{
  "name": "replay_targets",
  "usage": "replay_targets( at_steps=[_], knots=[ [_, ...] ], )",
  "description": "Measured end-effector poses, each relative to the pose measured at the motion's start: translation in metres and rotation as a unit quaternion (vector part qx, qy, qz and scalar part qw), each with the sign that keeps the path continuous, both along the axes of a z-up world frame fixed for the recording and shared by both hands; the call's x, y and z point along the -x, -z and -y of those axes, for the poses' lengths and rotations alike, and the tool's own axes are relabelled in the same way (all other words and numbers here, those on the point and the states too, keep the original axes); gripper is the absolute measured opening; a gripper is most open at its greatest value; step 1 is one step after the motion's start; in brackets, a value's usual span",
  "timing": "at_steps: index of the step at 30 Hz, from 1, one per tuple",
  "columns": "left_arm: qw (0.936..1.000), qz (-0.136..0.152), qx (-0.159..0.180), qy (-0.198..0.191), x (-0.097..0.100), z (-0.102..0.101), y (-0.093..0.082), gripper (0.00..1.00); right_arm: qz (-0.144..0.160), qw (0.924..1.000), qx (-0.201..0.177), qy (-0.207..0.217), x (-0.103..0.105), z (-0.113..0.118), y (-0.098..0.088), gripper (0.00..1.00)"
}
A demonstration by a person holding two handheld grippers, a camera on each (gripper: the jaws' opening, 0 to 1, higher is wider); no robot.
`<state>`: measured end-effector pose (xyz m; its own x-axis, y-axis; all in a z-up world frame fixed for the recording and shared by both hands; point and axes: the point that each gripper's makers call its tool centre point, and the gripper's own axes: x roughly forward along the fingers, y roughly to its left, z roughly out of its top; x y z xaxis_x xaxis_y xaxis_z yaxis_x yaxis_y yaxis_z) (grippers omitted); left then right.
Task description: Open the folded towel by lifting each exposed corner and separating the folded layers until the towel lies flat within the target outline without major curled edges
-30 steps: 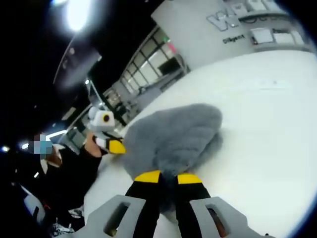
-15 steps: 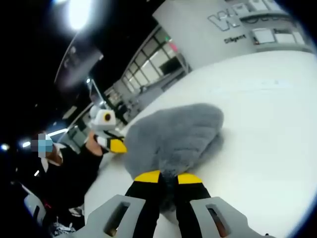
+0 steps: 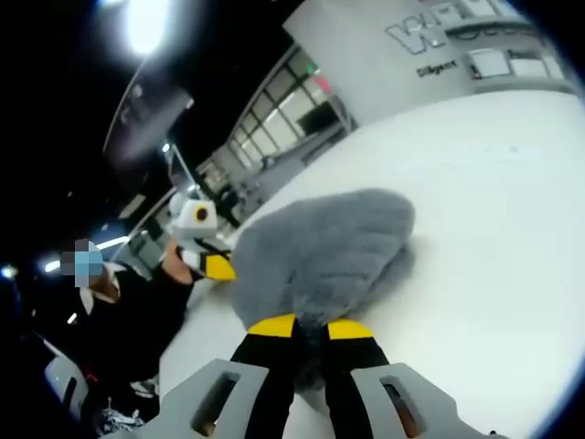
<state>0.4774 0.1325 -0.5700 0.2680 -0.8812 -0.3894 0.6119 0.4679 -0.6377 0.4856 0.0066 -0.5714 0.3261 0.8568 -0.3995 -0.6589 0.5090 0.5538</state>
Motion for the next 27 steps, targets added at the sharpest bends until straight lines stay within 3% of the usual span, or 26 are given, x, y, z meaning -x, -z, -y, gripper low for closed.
replay_targets(
  at_steps=[27],
  knots=[
    [0.9998,-0.011,0.001,0.018,0.0016,-0.0045,-0.0003,0.03,-0.011,0.9999,0.002,-0.006,0.0048,-0.0005,0.0014,0.05]
  ],
)
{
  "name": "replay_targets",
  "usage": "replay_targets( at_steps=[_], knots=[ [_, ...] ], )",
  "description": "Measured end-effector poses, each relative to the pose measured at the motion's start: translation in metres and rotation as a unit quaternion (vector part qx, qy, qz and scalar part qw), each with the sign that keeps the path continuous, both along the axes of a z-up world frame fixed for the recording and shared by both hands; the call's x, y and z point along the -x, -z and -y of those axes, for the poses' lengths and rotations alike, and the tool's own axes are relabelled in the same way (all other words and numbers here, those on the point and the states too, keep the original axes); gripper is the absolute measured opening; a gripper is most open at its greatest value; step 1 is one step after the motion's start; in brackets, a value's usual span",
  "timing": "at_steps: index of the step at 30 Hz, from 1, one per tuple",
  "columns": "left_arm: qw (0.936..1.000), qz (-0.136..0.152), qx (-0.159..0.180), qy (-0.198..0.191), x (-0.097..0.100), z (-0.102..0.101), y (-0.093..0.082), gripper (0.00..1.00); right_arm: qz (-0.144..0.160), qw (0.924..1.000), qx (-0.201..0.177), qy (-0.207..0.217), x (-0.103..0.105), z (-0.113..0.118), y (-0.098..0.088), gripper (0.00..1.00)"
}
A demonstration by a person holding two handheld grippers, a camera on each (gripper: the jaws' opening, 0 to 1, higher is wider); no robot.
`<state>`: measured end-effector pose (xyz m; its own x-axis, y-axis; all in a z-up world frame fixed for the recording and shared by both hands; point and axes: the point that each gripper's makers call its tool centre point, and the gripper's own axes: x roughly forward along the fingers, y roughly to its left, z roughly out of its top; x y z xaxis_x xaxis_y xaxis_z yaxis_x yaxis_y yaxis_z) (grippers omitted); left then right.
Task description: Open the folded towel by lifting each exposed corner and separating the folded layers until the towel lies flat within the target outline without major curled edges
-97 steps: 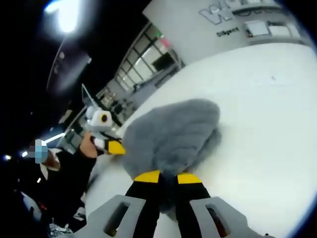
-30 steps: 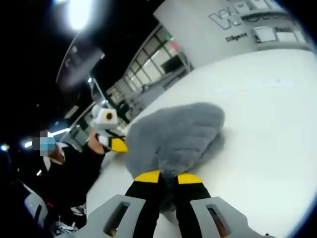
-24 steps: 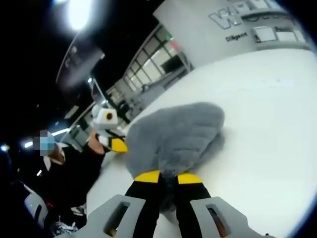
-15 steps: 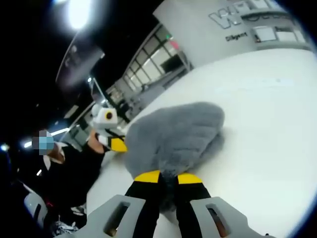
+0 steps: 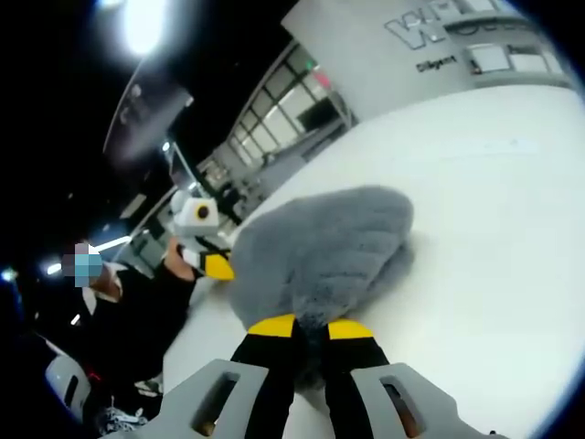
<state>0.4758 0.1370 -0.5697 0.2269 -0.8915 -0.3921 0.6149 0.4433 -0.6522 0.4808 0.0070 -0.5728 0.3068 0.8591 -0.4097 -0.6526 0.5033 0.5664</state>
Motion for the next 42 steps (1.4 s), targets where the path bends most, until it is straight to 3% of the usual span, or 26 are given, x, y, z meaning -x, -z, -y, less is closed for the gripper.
replay_targets(
  at_steps=[18,20,22,23,25,27,29,32,34,37,38,42],
  knots=[
    [1.0000,0.003,0.001,0.003,0.013,0.011,0.002,0.04,-0.001,1.0000,0.001,0.000,0.001,0.000,0.001,0.06],
    [0.9997,0.020,0.005,0.009,0.013,0.011,0.002,0.05,-0.001,1.0000,0.000,-0.004,0.002,0.000,0.001,0.08],
    [0.9971,0.077,0.000,0.000,0.004,0.010,-0.002,0.07,0.018,0.9998,0.005,-0.001,0.001,0.001,0.000,0.10],
    [0.9942,0.106,-0.017,0.013,0.005,0.008,-0.002,0.10,0.025,0.9996,0.008,-0.005,0.002,0.000,0.000,0.12],
    [0.9907,0.131,-0.028,0.027,0.009,0.008,-0.002,0.22,0.040,0.9990,0.015,-0.015,0.005,-0.002,-0.001,0.21],
    [0.9873,0.154,-0.029,0.024,0.007,0.007,-0.005,0.42,0.078,0.9960,0.034,-0.027,0.005,-0.001,0.000,0.39],
    [0.9817,0.187,-0.024,0.030,0.005,0.004,-0.013,0.62,0.097,0.9939,0.043,-0.030,0.006,-0.003,0.000,0.69],
    [0.9720,0.234,-0.015,0.019,0.001,-0.001,-0.029,0.87,0.112,0.9922,0.033,-0.043,0.012,-0.008,-0.008,0.93],
    [0.9614,0.275,-0.018,0.009,-0.005,-0.007,-0.040,0.99,0.136,0.9890,0.028,-0.049,0.013,-0.010,-0.015,1.00],
    [0.9445,0.324,-0.043,-0.032,-0.022,-0.021,-0.052,1.00,0.180,0.9824,0.033,-0.038,0.003,-0.006,-0.026,1.00],
    [0.9379,0.339,-0.048,-0.054,-0.030,-0.026,-0.058,1.00,0.223,0.9739,0.040,-0.020,-0.007,-0.002,-0.036,1.00],
    [0.9261,0.354,-0.065,-0.114,-0.046,-0.043,-0.066,1.00,0.286,0.9568,0.046,0.025,-0.025,0.011,-0.057,1.00]
  ],
)
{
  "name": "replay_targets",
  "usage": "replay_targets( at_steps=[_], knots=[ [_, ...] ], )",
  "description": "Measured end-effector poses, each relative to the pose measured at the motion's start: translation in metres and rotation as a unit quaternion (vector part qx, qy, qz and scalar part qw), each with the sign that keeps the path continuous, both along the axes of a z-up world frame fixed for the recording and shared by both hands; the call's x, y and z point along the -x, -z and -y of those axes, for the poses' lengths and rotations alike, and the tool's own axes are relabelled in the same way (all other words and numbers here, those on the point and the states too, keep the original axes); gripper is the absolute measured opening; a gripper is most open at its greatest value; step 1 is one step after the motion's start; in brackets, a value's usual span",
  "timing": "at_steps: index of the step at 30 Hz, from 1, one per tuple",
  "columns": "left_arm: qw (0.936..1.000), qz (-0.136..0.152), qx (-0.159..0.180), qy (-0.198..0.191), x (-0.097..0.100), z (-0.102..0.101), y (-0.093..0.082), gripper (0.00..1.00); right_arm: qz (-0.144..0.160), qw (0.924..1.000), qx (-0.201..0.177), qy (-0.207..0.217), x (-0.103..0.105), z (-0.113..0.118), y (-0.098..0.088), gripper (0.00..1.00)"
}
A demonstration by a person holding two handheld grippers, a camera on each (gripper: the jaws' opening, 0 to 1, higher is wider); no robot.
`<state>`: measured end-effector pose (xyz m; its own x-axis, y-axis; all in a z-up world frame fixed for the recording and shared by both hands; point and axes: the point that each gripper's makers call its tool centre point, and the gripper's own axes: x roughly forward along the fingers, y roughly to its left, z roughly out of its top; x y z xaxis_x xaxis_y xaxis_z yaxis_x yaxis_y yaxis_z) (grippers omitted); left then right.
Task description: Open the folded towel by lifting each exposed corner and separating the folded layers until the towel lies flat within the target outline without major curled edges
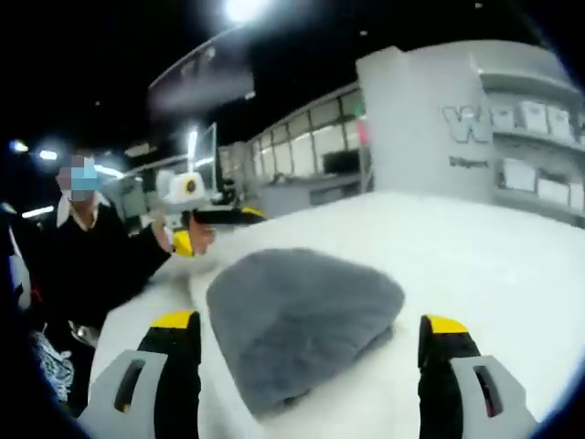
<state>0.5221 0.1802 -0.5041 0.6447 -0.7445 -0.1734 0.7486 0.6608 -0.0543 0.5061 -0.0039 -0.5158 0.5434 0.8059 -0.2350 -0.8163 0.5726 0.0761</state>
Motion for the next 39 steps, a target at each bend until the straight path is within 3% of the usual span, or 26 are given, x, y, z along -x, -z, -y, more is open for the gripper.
replay_targets(
  at_steps=[3,5,11,14,17,18,20,26,32,39],
  knots=[
    [0.9991,0.021,-0.004,-0.037,-0.014,-0.018,-0.008,1.00,0.010,0.9996,-0.012,0.022,-0.006,0.007,-0.010,1.00],
    [0.9975,0.025,-0.010,-0.065,-0.020,-0.027,-0.010,1.00,0.026,0.9991,0.000,0.034,-0.010,0.012,-0.012,1.00],
    [0.9946,0.054,0.001,-0.089,-0.022,-0.036,-0.030,1.00,0.060,0.9967,0.006,0.055,-0.015,0.019,-0.024,1.00],
    [0.9931,0.057,-0.008,-0.102,-0.017,-0.038,-0.035,0.99,0.076,0.9950,0.009,0.065,-0.019,0.026,-0.036,1.00],
    [0.9918,0.043,-0.009,-0.120,-0.017,-0.044,-0.038,0.92,0.089,0.9930,0.009,0.078,-0.021,0.033,-0.044,1.00],
    [0.9918,0.045,-0.006,-0.119,-0.015,-0.043,-0.039,0.94,0.090,0.9927,0.007,0.080,-0.020,0.035,-0.046,1.00],
    [0.9934,0.037,0.001,-0.109,-0.010,-0.036,-0.040,0.99,0.090,0.9923,0.000,0.085,-0.021,0.038,-0.049,1.00],
    [0.9944,0.024,0.005,-0.103,-0.003,-0.028,-0.037,0.98,0.085,0.9920,0.002,0.094,-0.025,0.044,-0.046,1.00],
    [0.9933,-0.002,0.007,-0.116,-0.006,-0.031,-0.025,0.97,0.069,0.9930,0.004,0.096,-0.022,0.046,-0.038,0.99],
    [0.9918,-0.009,0.015,-0.127,-0.011,-0.036,-0.022,0.96,0.050,0.9937,0.004,0.101,-0.031,0.054,-0.027,0.98]
  ],
)
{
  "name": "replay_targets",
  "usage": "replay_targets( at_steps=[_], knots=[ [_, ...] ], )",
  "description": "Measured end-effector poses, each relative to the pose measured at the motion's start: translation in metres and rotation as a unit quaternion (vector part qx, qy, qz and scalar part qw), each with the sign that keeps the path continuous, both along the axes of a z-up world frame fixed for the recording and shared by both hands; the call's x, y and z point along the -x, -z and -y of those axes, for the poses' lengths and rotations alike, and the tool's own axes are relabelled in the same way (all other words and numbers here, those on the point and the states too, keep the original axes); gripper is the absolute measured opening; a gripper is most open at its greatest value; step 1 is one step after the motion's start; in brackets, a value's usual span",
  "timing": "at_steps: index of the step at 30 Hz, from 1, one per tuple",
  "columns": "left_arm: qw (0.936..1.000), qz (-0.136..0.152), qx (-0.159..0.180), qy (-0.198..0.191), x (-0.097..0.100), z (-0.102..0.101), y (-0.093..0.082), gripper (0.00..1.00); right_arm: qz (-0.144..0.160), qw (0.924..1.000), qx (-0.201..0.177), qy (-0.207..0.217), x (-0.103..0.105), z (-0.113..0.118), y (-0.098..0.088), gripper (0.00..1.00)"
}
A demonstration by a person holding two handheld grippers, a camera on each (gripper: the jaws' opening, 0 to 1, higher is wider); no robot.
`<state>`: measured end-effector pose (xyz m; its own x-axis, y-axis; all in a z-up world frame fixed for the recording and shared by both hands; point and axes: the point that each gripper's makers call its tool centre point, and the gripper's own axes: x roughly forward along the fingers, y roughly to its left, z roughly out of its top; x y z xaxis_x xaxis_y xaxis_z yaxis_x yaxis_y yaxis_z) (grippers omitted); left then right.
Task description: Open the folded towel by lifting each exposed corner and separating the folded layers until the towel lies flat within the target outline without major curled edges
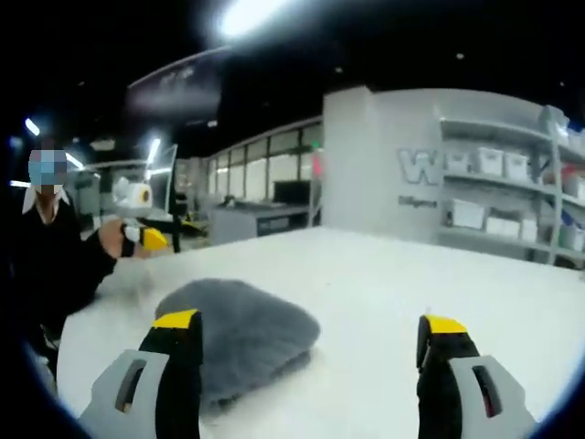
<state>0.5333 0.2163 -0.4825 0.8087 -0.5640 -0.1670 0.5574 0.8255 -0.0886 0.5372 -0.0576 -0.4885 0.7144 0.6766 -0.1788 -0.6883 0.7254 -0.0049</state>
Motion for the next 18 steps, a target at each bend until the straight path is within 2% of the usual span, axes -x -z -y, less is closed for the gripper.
replay_targets(
  at_steps=[6,12,16,18],
  knots=[
    [0.9999,0.000,0.001,-0.013,-0.008,-0.016,-0.002,0.96,-0.009,0.9999,-0.007,0.006,-0.005,0.007,0.003,0.97],
    [0.9997,-0.014,-0.001,-0.019,-0.014,-0.024,0.005,0.96,-0.015,0.9998,-0.012,0.011,-0.010,0.012,0.006,0.96],
    [0.9995,-0.029,-0.004,-0.010,-0.012,-0.025,0.010,0.96,-0.015,0.9995,-0.007,0.027,-0.016,0.023,0.008,0.94],
    [0.9987,-0.051,0.003,-0.005,-0.009,-0.027,0.016,0.95,-0.029,0.9992,-0.004,0.029,-0.016,0.028,0.012,0.94]
  ],
)
